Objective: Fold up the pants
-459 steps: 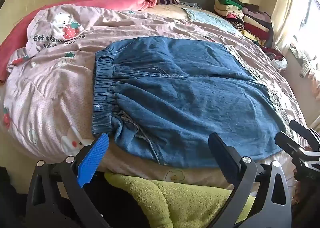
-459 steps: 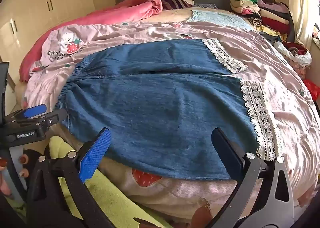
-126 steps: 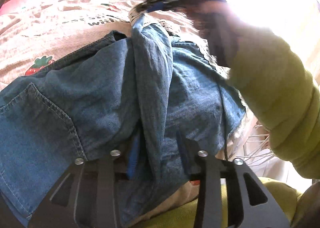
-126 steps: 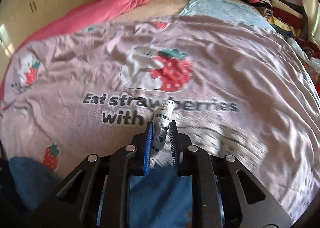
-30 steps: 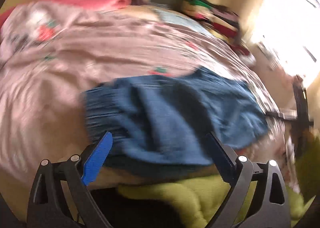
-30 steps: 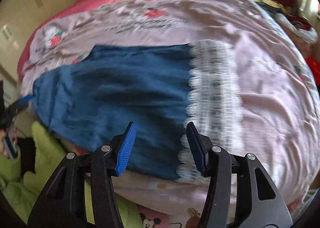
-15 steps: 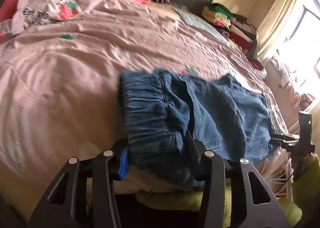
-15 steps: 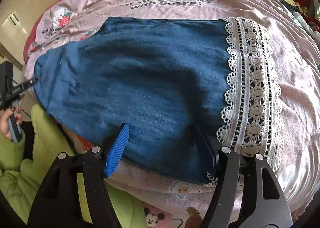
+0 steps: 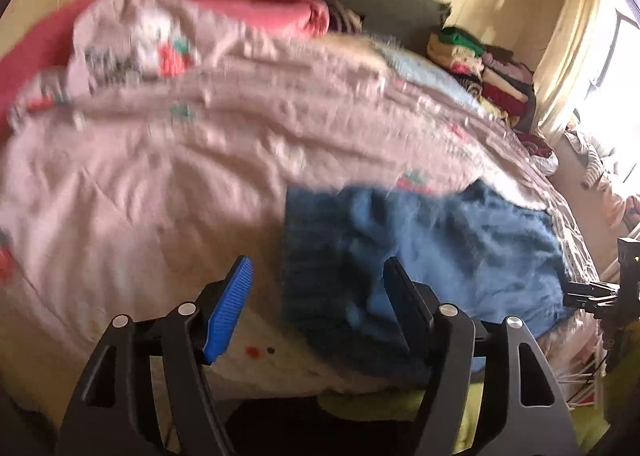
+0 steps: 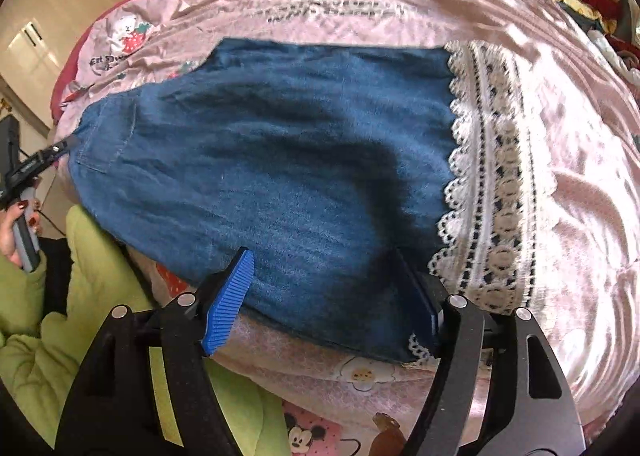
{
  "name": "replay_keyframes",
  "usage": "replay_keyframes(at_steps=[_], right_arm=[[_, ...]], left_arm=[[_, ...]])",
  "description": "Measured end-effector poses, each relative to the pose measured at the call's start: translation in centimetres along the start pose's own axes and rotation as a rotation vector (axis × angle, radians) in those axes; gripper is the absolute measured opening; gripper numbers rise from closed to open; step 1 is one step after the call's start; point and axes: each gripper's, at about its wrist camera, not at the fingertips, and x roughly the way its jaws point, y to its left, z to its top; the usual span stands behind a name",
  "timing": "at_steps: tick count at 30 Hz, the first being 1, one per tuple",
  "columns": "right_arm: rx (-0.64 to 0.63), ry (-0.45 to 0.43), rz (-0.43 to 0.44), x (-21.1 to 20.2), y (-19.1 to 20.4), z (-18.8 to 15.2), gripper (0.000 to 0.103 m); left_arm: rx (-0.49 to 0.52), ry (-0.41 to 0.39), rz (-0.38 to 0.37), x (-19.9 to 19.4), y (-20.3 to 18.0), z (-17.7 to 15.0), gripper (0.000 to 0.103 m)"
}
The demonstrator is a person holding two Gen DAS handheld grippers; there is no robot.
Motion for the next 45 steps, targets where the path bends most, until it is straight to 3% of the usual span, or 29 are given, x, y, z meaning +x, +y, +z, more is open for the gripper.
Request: replay_keyframes(at_steps=[2, 4, 9, 12, 15, 23, 27, 31, 38, 45], right_arm=[[-0.009, -0.021, 0.020, -0.5, 0.4, 0.3, 0.061], [-0.041, -0.035, 0.035, -0.6, 1.4, 0.7, 0.047], [-0.150, -0.028, 0.095, 0.5, 4.9, 1.5, 0.044], [-0.168, 0.018, 0.098, 1.8, 5.6, 1.1, 0.041], [-0.180, 0.090, 0.098, 3.3, 5.8, -0.2, 0.035], [-0.210, 0.115, 0.141, 2.1, 5.8, -1.1, 0.035], [-0.152, -0.033, 0.151, -1.2, 3.5, 1.2, 0.035], [-0.014, -0.168, 0.039, -3.6, -1.6, 3.8, 0.036], [0.159, -0.200, -0.054, -2.3, -9.0, 7.2, 0.037], [0.225, -0.167, -0.045, 1.2, -13.1, 9.3, 0.037]], left_arm=[[0.024, -0.028, -0.032, -1.0, -1.3, 0.8, 0.067], [0.058, -0.031, -0.101, -1.1, -3.4, 1.3, 0.067], [0.162, 0.103, -0.230, 3.5, -9.0, 0.7, 0.067], [0.226, 0.186, -0.230, 6.7, -11.2, -0.4, 0.067], [0.266, 0.238, -0.173, 8.9, -11.8, -1.5, 0.067], [0.237, 0.220, -0.195, 9.2, -11.4, -0.1, 0.067], [0.243, 0.180, -0.227, 8.8, -12.5, 2.1, 0.067], [0.262, 0.173, -0.222, 9.9, -13.6, 4.2, 0.067], [0.217, 0.239, -0.276, 13.9, -15.0, 6.7, 0.067], [0.199, 0.303, -0.311, 17.9, -16.6, 7.3, 0.067]])
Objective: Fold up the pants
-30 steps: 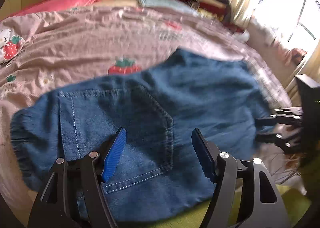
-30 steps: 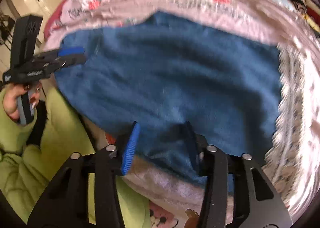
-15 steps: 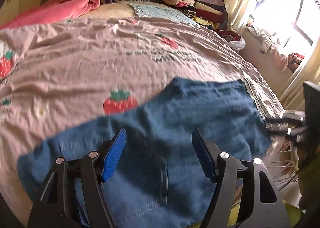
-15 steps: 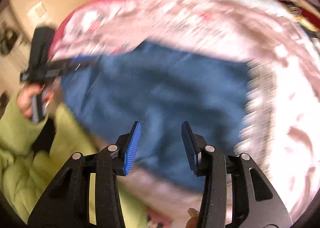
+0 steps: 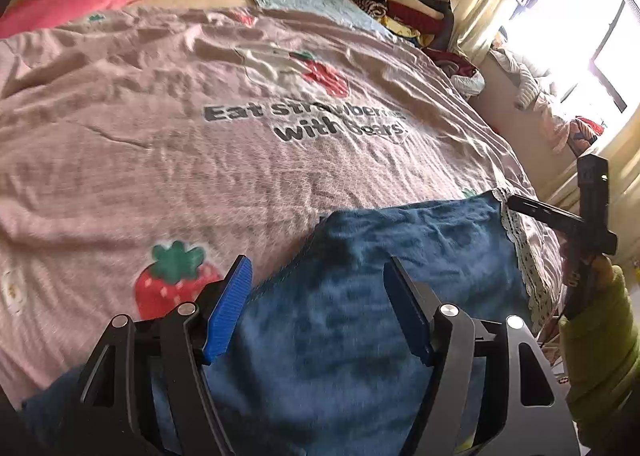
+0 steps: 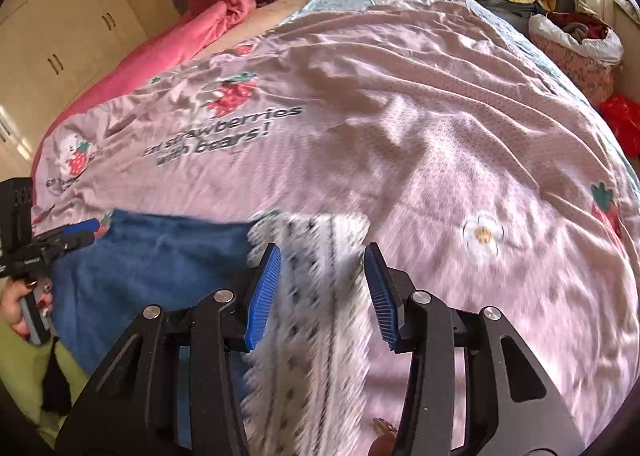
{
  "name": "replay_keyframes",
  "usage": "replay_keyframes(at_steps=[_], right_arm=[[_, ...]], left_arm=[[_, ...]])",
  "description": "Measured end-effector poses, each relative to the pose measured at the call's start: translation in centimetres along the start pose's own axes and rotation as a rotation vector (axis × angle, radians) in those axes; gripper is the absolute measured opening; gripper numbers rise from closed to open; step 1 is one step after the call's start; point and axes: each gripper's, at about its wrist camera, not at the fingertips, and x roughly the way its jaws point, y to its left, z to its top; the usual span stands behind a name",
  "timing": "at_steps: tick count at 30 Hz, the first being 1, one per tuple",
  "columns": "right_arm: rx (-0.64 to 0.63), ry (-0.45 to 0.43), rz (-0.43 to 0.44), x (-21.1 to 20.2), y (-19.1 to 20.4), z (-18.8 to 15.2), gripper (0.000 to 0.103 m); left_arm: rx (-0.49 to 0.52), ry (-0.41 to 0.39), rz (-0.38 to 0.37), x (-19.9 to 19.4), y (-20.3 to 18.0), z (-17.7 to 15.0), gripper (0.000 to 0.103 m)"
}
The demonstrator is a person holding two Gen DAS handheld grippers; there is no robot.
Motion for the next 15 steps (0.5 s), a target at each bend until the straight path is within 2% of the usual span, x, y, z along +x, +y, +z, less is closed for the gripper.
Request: replay_keyframes(at_steps=[6, 9, 10, 11, 12, 15], right_arm=[[0.001, 0.027, 0.070, 1.8, -0.4, -0.2, 0.040], [-0.033, 0.031, 0.098, 1.8, 0.1, -0.5, 0.030], [-0.046, 0.035, 0.114, 1.7, 0.4, -0.7, 0.024], [-0.056, 0.036, 0.126, 1.6, 0.7, -0.8, 0.021], [-0.066, 0.031, 0.137, 1.4, 0.9, -0.9, 0.016], [-0.120, -0.027, 0.141, -0.4, 2.0, -0.7, 0.014]], left_arm=[[-0.019, 0.028, -0.040, 3.0, 0.3, 1.0, 0.067], [-0.026, 0.035, -0.082, 3.7, -0.1, 1.0, 0.064], [-0.027, 0.041, -0.099, 3.8, -0.3, 1.1, 0.050], [-0.027, 0.049, -0.119, 4.0, -0.6, 1.0, 0.026], [-0.029, 0.057, -0.132, 4.2, -0.9, 1.0, 0.017], [-0.009, 0.044, -0.124, 3.8, -1.3, 0.9, 0.010]])
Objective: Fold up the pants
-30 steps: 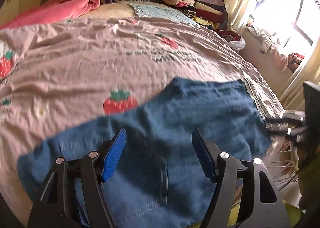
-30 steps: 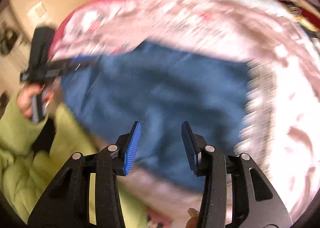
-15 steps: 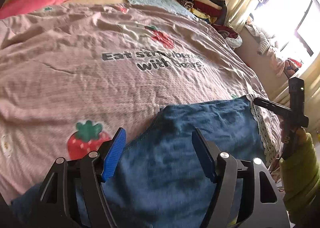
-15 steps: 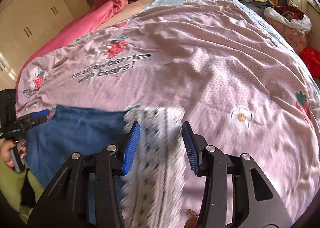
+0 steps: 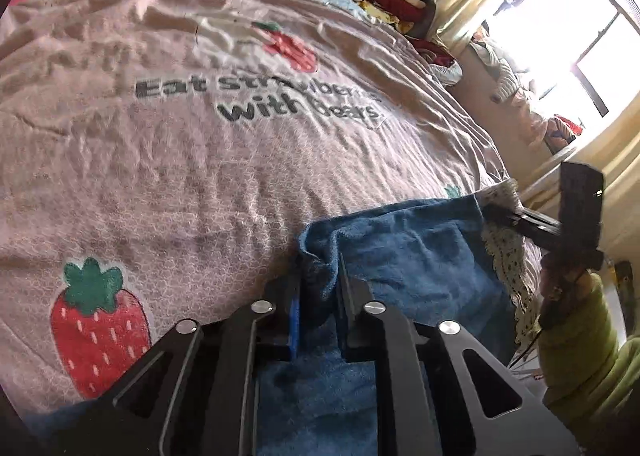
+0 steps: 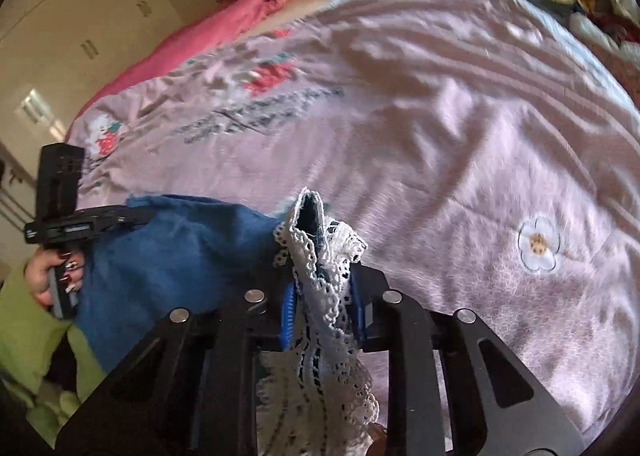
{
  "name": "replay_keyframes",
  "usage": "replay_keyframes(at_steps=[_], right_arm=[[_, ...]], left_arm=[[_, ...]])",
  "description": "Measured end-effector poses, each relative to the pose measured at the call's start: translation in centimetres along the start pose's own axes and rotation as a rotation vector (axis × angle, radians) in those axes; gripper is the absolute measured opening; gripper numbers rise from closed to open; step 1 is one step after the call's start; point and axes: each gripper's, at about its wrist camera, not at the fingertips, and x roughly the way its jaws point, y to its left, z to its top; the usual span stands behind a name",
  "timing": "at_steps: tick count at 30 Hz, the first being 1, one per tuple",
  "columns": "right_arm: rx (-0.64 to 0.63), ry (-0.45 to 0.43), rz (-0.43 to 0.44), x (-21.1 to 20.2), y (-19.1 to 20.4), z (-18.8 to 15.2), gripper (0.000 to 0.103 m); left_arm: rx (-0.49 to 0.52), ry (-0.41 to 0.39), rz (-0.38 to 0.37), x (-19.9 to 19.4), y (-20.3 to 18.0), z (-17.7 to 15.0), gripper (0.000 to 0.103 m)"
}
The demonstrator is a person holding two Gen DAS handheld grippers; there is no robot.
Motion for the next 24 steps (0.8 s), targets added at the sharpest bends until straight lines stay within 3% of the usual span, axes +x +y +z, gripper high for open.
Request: replay_keyframes(at_steps=[6, 14, 21, 23, 24], right_arm=[[-0.059, -0.069, -0.053, -1.4, 0.0, 3.2, 0.014], [-0.035, 0.071, -0.085, 3.8, -2.1, 3.3, 0.017], [-0.050, 0.058, -0.165, 3.5, -1.7, 3.1, 0.030], [-0.054, 0.029, -0.208, 2.3, -1.5, 3.1, 0.038], [-0.055, 0.011, -0.228, 1.6, -1.5, 3.1, 0.041]], left_arm=[[0.044, -0.084, 0.029, -2.3, -1.3, 2.2, 0.006], [0.037, -0.032, 0.106, 1.0, -0.2, 1.9, 0.007], [0.045, -0.066, 0.145, 0.6, 1.2, 1.4, 0.020], [0.039, -0.102, 0.164, -0.8, 1.3, 1.4, 0.033], [0.026, -0.128, 0.164, -2.1, 1.4, 1.4, 0.034]])
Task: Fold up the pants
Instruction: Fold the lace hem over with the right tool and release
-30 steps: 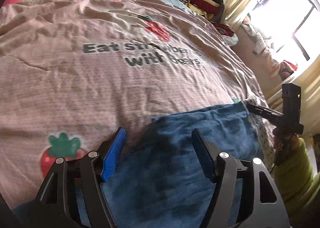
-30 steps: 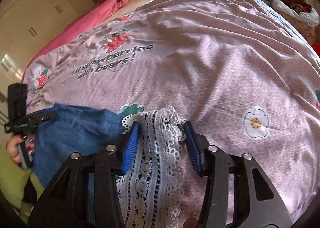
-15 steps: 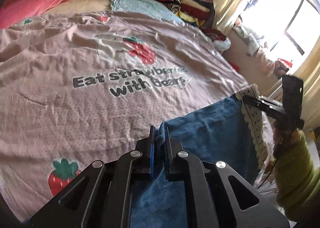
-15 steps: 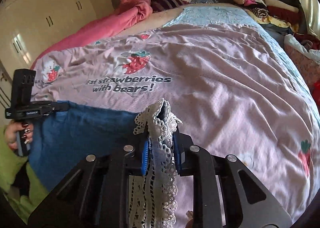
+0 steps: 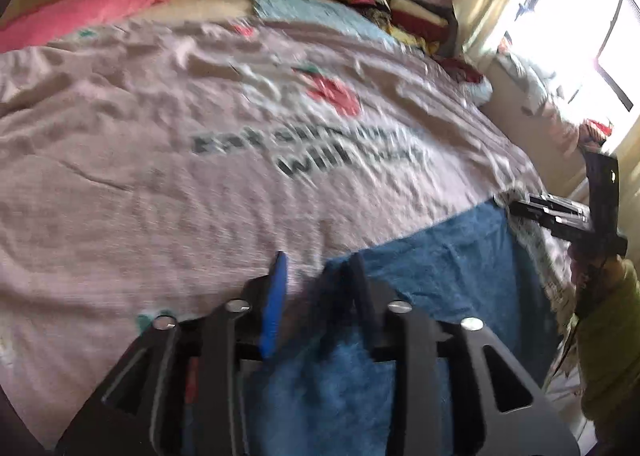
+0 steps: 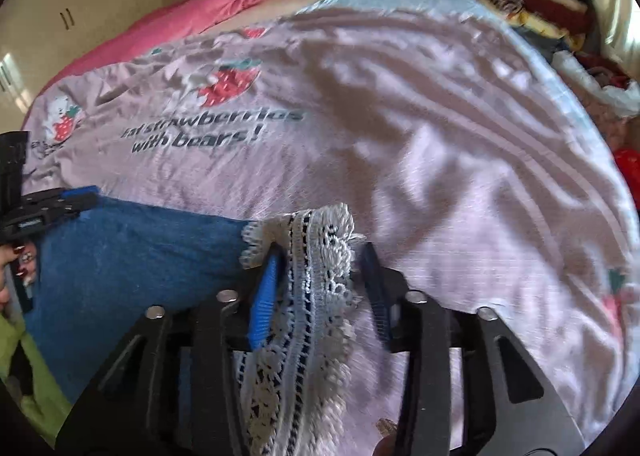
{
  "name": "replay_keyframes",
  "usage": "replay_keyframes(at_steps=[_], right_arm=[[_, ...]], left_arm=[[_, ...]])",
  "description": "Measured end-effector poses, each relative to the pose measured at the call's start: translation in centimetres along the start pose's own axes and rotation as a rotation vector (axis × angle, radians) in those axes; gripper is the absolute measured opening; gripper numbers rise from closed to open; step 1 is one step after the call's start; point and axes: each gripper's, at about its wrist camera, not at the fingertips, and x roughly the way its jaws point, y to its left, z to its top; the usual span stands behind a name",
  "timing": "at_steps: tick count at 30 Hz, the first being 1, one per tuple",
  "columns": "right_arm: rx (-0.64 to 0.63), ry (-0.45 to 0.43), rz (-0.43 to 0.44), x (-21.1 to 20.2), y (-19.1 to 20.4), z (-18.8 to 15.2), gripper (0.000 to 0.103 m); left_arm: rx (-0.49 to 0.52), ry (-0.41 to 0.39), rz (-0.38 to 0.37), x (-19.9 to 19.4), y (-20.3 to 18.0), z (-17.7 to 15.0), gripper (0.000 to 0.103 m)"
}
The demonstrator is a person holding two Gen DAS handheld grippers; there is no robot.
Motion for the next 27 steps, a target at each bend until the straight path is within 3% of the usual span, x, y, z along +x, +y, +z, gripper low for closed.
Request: replay_keyframes(at_steps=[6, 13, 18, 21, 23, 27], right_arm=[[0.047, -0.085, -0.016, -4.8, -0.5, -1.7, 0.048], [0.005, -0.089, 0.012, -6.8, 3.1, -4.6, 0.055], [-0.088, -0.049, 0.140, -5.6, 9.4, -5.1, 0.059], [-0.162, -0.027, 0.215, -3.7, 14.2, -4.5, 0.063], [-0.198, -0.015, 0.251, -2.3, 17.1, -3.8, 0.063], [-0.283, 0.017, 0.277, 0.6, 22.4, -2.1, 0.069]], left_arm=[[-0.055, -0.138, 0.070, -7.5, 2.3, -0.9, 0.050], [-0.062, -0.138, 0.076, -11.7, 2.8, -5.3, 0.059], [-0.036, -0.064, 0.127, -10.7, 2.7, -8.0, 0.064], [-0.043, 0.004, 0.259, -9.4, 4.0, -9.2, 0.066], [-0.085, -0.005, 0.225, -9.5, 5.1, -10.0, 0.065], [-0.067, -0.008, 0.224, -9.9, 5.2, -11.1, 0.066]])
